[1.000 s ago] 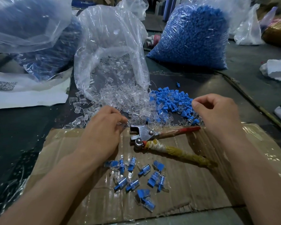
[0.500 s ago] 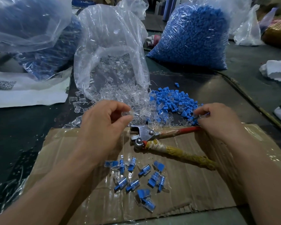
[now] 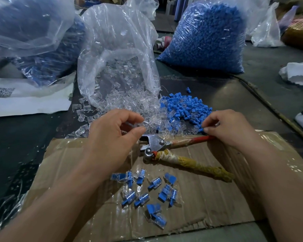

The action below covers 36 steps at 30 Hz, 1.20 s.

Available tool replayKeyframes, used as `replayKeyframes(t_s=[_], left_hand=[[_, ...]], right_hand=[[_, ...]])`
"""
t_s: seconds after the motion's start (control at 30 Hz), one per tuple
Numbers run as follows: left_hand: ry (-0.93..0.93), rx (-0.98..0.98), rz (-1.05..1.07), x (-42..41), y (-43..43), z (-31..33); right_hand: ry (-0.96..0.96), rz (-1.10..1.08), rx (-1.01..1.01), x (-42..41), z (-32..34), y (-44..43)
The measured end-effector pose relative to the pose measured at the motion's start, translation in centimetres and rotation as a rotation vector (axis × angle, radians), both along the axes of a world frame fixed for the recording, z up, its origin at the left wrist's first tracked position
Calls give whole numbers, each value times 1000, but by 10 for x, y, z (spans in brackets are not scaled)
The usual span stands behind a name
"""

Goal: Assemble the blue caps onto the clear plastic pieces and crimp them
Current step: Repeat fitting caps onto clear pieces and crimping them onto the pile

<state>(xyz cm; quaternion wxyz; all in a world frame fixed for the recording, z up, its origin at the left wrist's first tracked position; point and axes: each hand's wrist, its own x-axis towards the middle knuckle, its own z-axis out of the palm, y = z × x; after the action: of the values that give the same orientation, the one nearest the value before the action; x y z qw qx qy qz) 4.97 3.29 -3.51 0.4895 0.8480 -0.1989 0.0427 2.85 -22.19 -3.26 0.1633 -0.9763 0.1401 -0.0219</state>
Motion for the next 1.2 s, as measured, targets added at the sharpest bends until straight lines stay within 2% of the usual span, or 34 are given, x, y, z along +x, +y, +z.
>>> replayKeyframes(t_s=[0.53,0.67,0.8,1.0,1.13,1.2], left_hand=[[56,-41,-2,-3,0,3],[116,-102,-17,-3,0,5],[167,-159,-47,-4,0,8],[357,-220,-146,-4,2,9],[407,-188,-200,-5,0,9],[438,-233,-188,-4,0,8]], right_hand=[[-93,97,47,4,-8,8],[-304,13,269,-4,4,18],[-344,89,554,-15,14,45],[-335,307,591,-27,20,79],[-344,337,612,-30,19,86],[-351,336,662,-30,19,89]])
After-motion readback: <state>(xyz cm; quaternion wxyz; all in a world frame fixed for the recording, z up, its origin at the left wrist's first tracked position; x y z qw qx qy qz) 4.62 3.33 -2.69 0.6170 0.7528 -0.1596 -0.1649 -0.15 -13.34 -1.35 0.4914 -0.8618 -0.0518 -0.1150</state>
